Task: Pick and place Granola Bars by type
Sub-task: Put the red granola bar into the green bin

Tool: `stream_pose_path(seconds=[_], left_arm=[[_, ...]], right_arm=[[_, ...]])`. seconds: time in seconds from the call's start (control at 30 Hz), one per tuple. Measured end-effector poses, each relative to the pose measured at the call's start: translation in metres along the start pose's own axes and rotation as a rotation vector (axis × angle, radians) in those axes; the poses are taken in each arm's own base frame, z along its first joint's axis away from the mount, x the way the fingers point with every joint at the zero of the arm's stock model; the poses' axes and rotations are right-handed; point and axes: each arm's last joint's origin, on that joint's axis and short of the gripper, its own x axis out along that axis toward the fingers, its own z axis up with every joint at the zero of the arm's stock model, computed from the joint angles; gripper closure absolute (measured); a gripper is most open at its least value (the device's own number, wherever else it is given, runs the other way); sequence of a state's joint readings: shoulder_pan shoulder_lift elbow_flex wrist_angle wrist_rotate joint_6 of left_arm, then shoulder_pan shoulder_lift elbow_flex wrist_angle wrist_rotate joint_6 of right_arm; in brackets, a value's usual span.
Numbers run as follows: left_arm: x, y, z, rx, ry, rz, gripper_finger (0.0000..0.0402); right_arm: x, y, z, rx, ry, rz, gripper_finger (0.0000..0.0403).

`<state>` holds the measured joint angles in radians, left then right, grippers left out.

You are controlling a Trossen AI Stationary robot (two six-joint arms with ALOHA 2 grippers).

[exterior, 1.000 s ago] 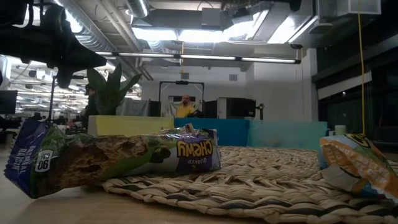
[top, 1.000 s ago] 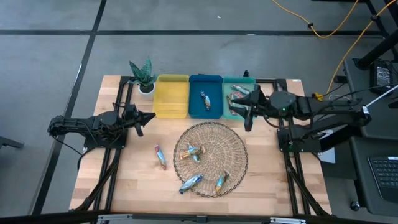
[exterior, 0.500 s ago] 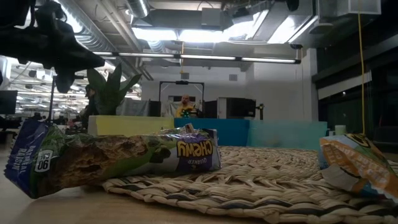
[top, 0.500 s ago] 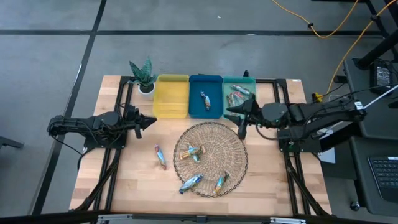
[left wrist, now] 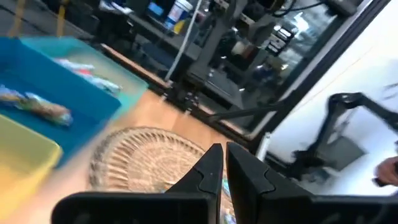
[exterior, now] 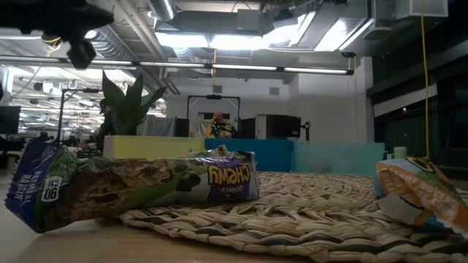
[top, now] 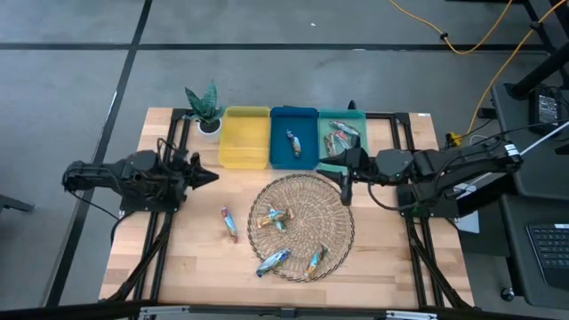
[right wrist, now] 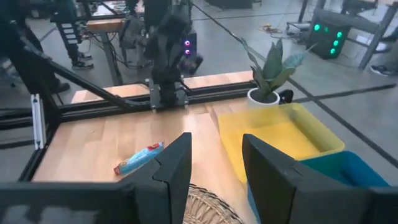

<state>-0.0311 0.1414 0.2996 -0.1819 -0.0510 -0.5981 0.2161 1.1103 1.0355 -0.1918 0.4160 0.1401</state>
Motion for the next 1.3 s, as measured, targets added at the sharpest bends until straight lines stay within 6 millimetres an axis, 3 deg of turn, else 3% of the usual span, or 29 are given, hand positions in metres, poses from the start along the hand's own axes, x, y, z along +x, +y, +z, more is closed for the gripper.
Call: stream_pose_path(seconds=[0.2, 0.37, 0.6, 0.83, 1.0, 1.3], left_arm=[[0.007, -0.017, 0.029, 0.054, 0.161, 0.206, 0.0386], [0.032, -0.022, 0.029, -0.019, 0.365, 0.254, 0.0386], [0.069, -0.026, -0.009, -0.124, 0.702, 0.269, 0.0386], [0.088, -0.03, -0.052, -0.123, 0.98, 0.324, 0.0379], [0.095, -0.028, -0.074, -0.164, 1.131, 0.355, 0.0327], [0.11, -0.025, -0.102, -0.271, 1.148, 0.509, 0.0161]], right_arm=[[-0.01, -0.003, 0.004, -0.05, -0.012, 0.022, 0.0257], [-0.022, -0.008, 0.009, -0.1, -0.047, 0.024, 0.0257], [-0.042, -0.017, 0.013, -0.176, -0.052, 0.019, 0.0257], [-0.058, -0.026, 0.014, -0.229, -0.051, 0.006, 0.0257], [-0.064, -0.035, 0.011, -0.231, -0.019, -0.025, 0.0257], [-0.065, -0.038, 0.001, -0.187, 0.026, 0.002, 0.0257]])
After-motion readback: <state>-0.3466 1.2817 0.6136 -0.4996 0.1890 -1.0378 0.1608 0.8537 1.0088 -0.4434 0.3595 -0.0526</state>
